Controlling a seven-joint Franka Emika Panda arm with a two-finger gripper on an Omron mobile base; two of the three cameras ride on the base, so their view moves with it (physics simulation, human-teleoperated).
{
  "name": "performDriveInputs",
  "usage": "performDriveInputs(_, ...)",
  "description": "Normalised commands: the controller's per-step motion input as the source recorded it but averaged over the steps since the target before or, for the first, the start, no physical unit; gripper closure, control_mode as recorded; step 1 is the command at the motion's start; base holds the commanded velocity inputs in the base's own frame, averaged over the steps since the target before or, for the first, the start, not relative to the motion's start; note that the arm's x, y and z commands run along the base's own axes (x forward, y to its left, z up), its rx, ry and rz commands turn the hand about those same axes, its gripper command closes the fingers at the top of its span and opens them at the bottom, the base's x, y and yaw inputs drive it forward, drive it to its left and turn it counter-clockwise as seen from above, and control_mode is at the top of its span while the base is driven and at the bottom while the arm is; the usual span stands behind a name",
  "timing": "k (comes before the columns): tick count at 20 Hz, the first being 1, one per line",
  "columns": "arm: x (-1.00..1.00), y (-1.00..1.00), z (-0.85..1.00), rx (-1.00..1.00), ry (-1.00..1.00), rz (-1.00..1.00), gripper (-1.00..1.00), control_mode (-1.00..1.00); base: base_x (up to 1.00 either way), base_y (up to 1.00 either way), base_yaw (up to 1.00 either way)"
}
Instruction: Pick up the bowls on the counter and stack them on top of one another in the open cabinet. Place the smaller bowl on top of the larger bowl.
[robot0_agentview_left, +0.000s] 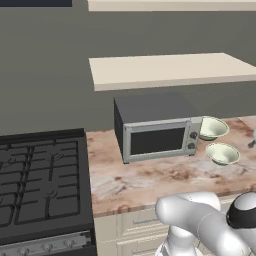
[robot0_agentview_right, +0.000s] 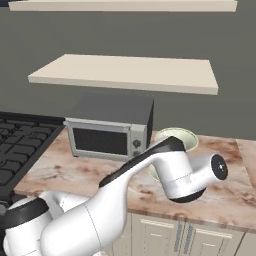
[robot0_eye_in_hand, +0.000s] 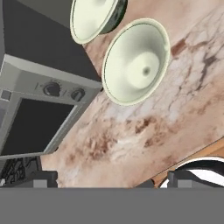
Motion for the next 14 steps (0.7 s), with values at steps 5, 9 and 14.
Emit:
performDriveInputs(5, 0.02, 0.00, -0.28, 0.07, 0.02, 0.00, -1.00, -1.00, 0.00, 0.00, 0.00)
performDriveInputs(9, 0.03, 0.00, -0.23, 0.05, 0.02, 0.00, -1.00, -1.00, 0.00, 0.00, 0.00)
performDriveInputs(14, 0.00, 0.00, -0.15, 0.07, 0.00, 0.00, -1.00, -1.00, 0.00, 0.00, 0.00)
